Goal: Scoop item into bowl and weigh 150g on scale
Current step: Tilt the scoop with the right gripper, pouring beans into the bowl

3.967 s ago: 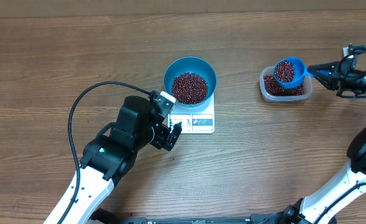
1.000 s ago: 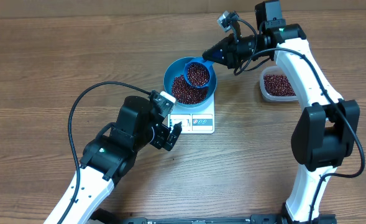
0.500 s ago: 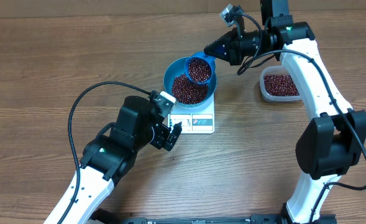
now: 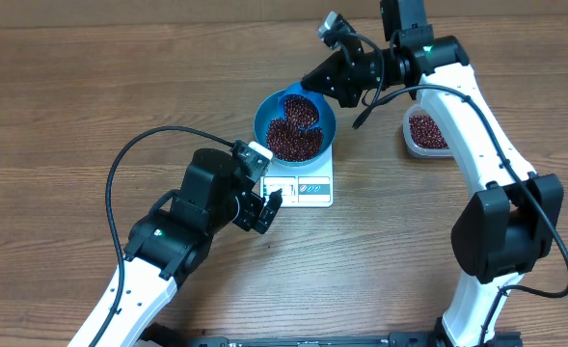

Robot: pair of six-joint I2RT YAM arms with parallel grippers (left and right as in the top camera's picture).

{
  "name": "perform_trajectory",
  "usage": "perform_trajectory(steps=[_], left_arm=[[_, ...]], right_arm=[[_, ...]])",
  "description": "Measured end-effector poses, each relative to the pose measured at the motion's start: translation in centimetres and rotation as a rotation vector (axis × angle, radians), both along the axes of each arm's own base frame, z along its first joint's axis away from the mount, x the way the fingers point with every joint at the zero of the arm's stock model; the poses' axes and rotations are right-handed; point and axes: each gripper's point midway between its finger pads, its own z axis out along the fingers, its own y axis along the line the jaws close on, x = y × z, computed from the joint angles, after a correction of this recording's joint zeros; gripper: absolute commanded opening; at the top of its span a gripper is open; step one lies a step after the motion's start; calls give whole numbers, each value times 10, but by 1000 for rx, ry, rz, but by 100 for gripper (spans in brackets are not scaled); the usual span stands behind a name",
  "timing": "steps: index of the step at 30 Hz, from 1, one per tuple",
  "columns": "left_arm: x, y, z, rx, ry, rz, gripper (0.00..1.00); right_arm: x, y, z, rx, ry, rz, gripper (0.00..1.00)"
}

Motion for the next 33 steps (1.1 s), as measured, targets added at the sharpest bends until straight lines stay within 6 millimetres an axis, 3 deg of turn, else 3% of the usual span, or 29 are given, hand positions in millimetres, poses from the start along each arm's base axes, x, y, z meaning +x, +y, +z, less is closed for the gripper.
perform_trajectory(steps=[18,33], left_arm=[[0,0,0,0,0,0,100],[0,0,0,0,0,0,100]], right_arm=[[6,-2,-9,-107,-179,60,4],[-2,12,-10,-129,-294,167,4]])
